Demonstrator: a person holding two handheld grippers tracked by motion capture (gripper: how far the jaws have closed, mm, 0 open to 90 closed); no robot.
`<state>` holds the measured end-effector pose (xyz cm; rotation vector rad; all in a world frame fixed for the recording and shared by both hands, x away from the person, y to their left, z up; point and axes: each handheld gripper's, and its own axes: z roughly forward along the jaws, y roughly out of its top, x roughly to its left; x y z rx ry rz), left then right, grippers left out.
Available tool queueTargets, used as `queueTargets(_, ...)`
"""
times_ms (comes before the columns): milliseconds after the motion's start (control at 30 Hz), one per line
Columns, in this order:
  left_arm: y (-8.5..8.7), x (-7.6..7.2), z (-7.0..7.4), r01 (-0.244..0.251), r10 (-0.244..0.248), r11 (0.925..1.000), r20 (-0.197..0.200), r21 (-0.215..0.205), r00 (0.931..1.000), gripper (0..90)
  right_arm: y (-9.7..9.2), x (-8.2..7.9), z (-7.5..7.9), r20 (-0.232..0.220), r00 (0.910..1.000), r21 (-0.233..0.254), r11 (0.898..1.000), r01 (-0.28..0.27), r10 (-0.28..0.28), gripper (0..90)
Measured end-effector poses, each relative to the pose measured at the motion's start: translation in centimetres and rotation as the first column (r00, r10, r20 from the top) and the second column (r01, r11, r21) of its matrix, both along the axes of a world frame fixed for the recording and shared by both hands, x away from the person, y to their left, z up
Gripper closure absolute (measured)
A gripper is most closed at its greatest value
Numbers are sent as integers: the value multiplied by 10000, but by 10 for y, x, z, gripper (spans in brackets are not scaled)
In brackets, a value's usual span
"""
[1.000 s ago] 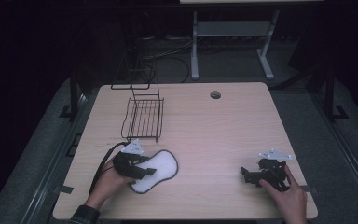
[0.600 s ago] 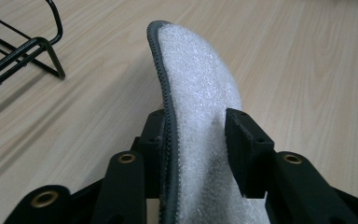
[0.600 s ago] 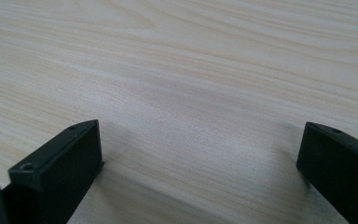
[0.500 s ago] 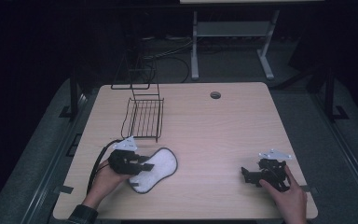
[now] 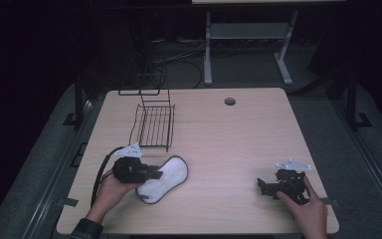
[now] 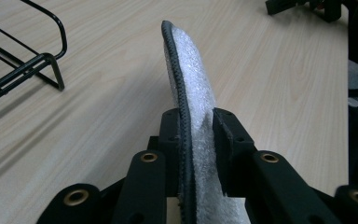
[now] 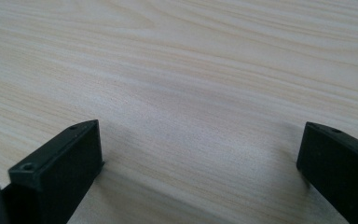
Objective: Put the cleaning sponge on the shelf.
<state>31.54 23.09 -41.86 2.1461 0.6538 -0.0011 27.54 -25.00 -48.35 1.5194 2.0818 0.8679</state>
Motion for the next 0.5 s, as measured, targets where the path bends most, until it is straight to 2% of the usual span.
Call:
queueTargets(133, 1, -1, 3, -6, 6, 9999, 23, -137, 10000, 776, 0, 0, 0, -2, 10000, 1, 10000, 1, -1, 0)
queueTargets(300, 2, -2, 8, -30, 31, 9999, 144, -102, 9999, 800, 0, 0, 0, -1, 10000, 0, 10000, -2, 2, 0)
queueTargets(500, 4, -2, 8, -335, 341, 9992, 241, -222, 9991, 798, 0, 0, 0, 0, 10000, 1, 10000, 0, 0, 0)
